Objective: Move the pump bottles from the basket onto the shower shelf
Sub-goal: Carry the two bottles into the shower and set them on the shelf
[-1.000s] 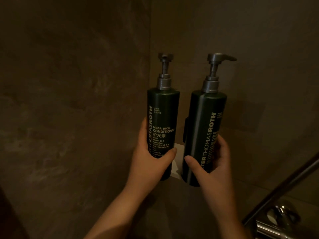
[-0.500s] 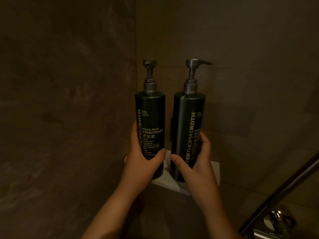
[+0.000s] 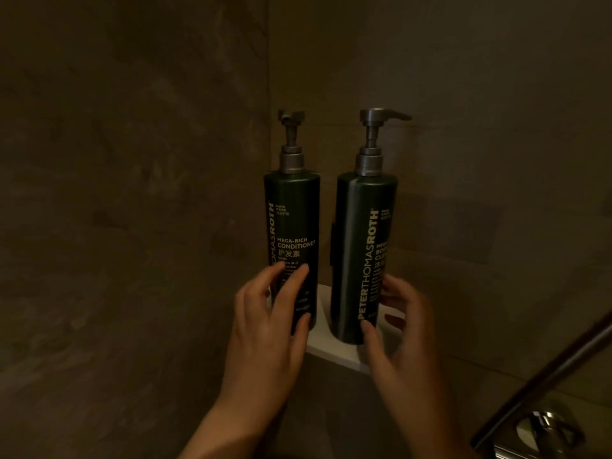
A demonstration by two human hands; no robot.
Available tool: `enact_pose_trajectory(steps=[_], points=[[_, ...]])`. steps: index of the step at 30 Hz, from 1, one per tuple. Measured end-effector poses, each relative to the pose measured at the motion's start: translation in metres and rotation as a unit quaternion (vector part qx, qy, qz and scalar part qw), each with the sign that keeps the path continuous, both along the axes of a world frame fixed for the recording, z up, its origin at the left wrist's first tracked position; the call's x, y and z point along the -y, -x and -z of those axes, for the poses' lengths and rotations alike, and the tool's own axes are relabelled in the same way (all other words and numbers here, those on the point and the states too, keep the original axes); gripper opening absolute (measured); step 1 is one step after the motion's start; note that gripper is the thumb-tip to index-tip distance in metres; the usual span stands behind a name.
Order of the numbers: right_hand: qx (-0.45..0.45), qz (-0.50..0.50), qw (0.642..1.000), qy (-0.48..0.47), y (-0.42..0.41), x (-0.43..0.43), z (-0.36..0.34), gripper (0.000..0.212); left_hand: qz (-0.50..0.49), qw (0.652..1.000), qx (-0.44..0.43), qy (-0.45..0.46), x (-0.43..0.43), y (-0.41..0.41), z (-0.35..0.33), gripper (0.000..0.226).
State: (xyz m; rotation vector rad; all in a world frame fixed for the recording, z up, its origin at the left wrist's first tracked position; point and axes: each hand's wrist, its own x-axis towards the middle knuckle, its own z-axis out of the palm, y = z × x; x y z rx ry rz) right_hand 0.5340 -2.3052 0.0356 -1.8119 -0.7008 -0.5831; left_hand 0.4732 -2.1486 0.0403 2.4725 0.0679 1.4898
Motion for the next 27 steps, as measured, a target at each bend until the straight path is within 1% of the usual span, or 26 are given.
enact_pose_trajectory(steps=[5, 10, 17, 23, 27], points=[[0.022, 0.007, 0.998, 0.058, -0.007, -0.005, -0.009, 0.058, -0.006, 1.000, -0.005, 0.016, -0.002, -0.004, 0.000, 0.078], [0.040, 0.013, 0.988, 0.146, -0.016, -0.014, -0.020, 0.064, -0.014, 0.999, -0.016, 0.031, -0.003, -0.012, -0.003, 0.072], [0.033, -0.021, 0.980, 0.195, -0.030, -0.025, -0.031, 0.068, -0.039, 0.998, -0.033, 0.030, -0.012, -0.026, -0.012, 0.067], [0.032, -0.041, 0.975, 0.214, -0.038, -0.033, -0.037, 0.064, -0.052, 0.997, -0.045, 0.035, -0.019, -0.036, -0.017, 0.064], [0.026, -0.048, 0.969, 0.241, -0.042, -0.040, -0.042, 0.063, -0.066, 0.995, -0.069, 0.041, -0.022, -0.040, -0.016, 0.065]])
